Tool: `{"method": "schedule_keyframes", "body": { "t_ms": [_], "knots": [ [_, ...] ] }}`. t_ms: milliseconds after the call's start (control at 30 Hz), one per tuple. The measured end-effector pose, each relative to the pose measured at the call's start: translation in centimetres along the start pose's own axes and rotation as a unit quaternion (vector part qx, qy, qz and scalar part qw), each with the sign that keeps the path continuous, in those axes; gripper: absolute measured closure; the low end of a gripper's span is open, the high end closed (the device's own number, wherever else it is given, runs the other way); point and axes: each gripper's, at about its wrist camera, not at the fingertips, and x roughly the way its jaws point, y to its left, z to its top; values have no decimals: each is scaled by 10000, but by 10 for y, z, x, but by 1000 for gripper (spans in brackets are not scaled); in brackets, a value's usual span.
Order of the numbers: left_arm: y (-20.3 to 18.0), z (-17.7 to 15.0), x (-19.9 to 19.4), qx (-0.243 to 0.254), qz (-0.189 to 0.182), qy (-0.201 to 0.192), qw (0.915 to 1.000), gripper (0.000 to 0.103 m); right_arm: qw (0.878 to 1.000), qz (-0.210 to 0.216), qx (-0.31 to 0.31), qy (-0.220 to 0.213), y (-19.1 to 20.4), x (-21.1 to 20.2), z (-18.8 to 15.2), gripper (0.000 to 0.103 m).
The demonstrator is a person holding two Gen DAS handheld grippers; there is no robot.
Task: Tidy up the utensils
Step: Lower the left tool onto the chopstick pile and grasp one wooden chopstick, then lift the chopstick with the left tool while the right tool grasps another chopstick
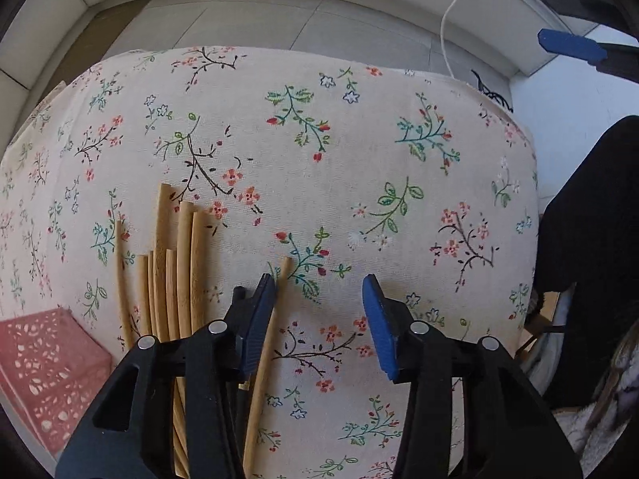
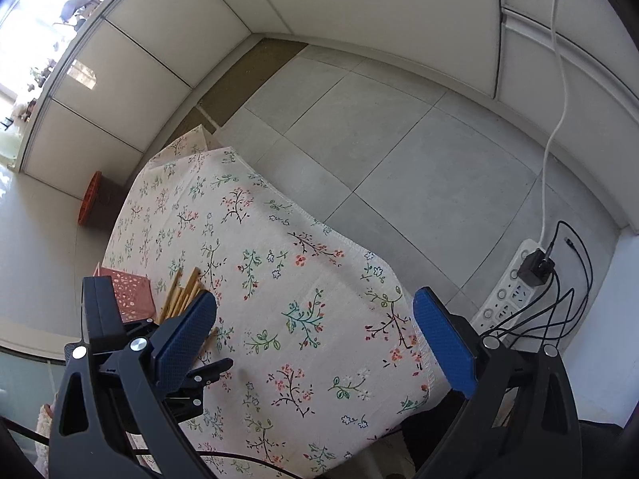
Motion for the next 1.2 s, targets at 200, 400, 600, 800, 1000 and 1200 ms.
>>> {"method": "schedule_keyframes", "body": {
  "t_ms": [200,400,600,800,1000,1200],
  "knots": [
    [10,14,15,10,-54,149,9999,77,9996,51,69,256,-2,10,-2,7],
    [7,9,16,-351,224,-120,9991,93,9995,-24,-11,326,2,15,-6,7],
    [0,-15,2,-983,479,-753,9911,99,9986,-146,-187,467,12,25,-13,7],
    [6,-90,-67,-2350,189,-2094,9490,99,9938,-172,-547,956,43,54,-33,7],
    [-3,-166,-135,-3069,266,-3221,8952,99,9844,-20,-480,1695,95,98,-63,7],
    [-9,-210,-164,-3205,343,-3786,8676,99,9779,-279,484,2015,121,135,-75,26]
  ]
}}
